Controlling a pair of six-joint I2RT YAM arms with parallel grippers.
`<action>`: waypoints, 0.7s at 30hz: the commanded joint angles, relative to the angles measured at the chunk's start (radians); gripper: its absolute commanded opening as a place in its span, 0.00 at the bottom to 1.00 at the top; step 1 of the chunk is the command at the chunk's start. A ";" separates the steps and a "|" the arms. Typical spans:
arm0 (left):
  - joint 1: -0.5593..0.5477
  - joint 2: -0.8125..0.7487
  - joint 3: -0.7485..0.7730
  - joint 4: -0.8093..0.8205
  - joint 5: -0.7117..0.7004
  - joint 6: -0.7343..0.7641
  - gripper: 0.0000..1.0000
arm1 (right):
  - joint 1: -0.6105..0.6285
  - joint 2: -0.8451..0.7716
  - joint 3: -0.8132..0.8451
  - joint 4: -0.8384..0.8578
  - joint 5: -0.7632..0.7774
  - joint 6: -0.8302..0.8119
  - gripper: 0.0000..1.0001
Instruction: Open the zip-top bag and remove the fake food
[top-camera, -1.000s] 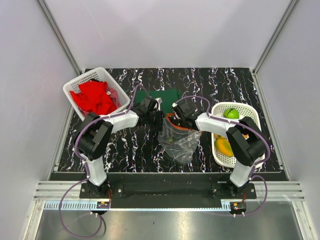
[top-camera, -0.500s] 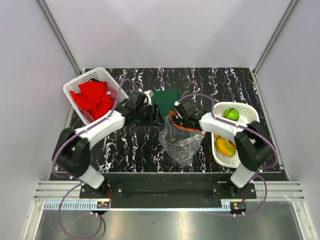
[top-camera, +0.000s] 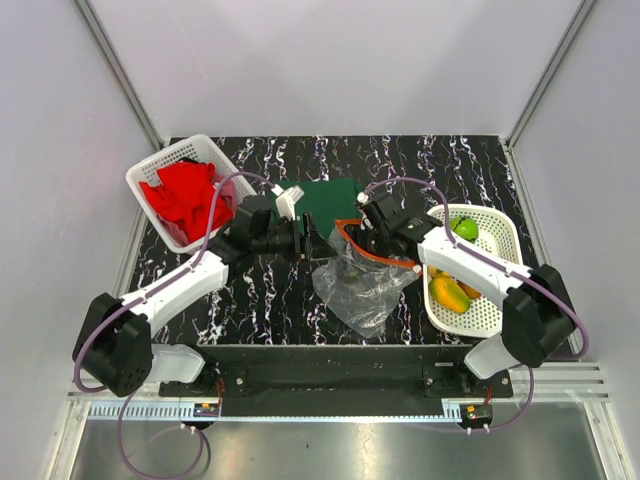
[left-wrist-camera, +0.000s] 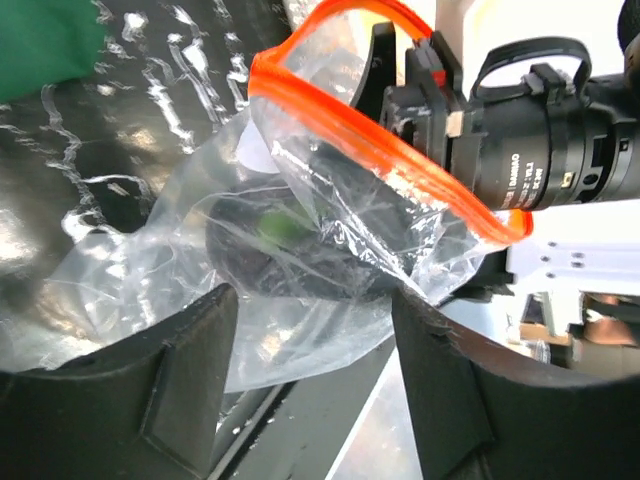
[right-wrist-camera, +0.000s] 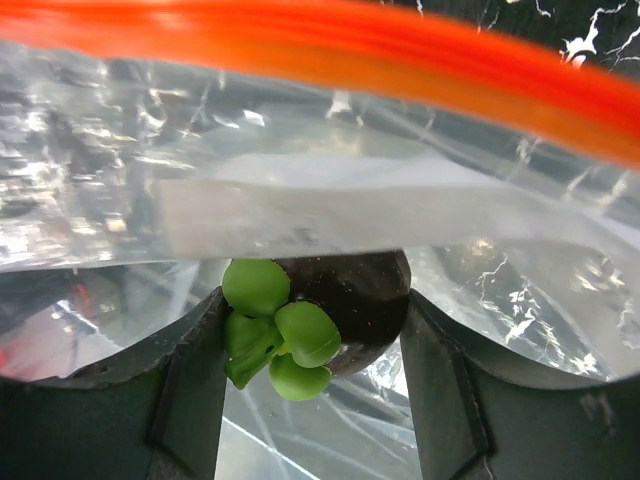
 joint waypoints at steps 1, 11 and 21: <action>-0.002 0.008 -0.033 0.193 0.083 -0.076 0.60 | 0.001 -0.080 0.040 -0.017 -0.014 -0.005 0.11; -0.006 0.042 -0.079 0.437 0.112 -0.262 0.69 | 0.001 -0.109 -0.006 -0.021 -0.036 -0.017 0.08; -0.022 0.109 -0.051 0.472 0.122 -0.311 0.12 | 0.004 -0.114 0.026 -0.078 -0.002 -0.031 0.08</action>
